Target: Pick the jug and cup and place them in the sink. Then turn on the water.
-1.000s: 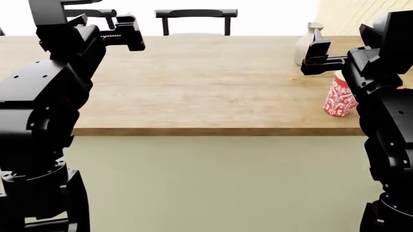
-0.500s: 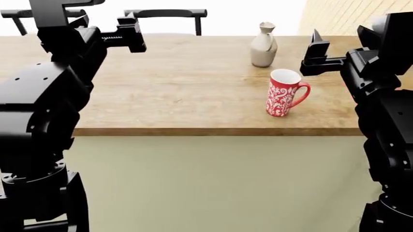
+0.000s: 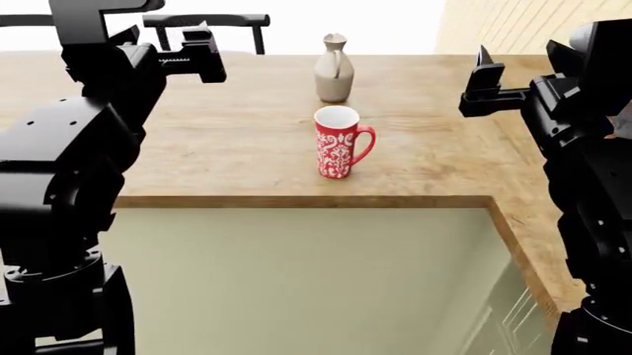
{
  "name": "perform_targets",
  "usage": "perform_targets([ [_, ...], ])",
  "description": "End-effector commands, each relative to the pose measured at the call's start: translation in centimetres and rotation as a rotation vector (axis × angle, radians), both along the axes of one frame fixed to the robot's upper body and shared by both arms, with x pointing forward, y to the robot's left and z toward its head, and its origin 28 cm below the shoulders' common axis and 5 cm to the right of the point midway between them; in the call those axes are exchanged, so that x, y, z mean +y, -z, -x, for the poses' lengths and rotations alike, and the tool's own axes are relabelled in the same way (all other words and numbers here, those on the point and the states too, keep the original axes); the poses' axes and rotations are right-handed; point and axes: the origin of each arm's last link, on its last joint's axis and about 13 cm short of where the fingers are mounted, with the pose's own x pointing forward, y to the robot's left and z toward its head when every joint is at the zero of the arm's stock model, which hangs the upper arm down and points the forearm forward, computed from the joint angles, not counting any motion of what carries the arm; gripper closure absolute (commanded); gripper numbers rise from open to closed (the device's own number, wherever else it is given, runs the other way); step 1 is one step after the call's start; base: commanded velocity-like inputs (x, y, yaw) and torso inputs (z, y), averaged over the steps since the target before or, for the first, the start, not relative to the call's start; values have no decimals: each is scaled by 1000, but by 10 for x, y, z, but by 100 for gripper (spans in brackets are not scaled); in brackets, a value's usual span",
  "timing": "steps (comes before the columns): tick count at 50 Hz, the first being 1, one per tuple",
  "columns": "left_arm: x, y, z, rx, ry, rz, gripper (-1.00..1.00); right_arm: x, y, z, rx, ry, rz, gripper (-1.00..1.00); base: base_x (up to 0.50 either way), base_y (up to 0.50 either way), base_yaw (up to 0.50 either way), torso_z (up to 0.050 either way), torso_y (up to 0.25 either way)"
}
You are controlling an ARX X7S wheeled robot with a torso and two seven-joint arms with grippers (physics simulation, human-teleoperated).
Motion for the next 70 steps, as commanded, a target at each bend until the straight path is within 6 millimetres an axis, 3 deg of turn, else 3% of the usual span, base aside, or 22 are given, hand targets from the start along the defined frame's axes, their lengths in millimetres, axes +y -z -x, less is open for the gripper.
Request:
perform_targets([
  [1,0,1,1,-1,3,-5,-100,0,1,0,6,-1,5,-100,-1,-500,0,0,0],
  [14,0,2,0,1,4,-8,-100,1,-1,2,29,-13,19,-100,16,-137,0,0,0],
  [70,4,1,0,1,2,9,-100,11,0,-3,48,-56,55,-100,317,0,0,0,0],
])
